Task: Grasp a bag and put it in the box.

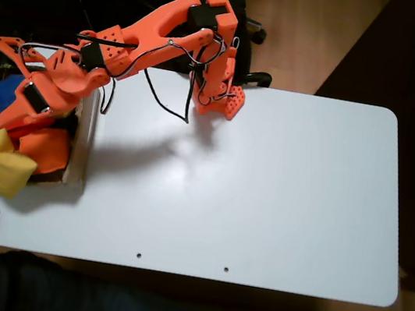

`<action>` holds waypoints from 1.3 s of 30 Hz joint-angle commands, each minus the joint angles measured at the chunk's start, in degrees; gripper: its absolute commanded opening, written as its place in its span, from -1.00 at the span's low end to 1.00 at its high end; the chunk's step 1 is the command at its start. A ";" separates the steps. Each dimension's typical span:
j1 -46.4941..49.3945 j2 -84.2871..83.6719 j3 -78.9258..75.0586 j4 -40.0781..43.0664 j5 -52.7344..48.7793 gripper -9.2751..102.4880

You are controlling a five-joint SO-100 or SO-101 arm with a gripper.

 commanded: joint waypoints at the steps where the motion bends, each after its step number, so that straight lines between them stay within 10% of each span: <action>1: 0.53 3.78 0.00 1.23 0.09 -0.03; 39: -11.95 23.20 -5.10 38.32 10.37 0.61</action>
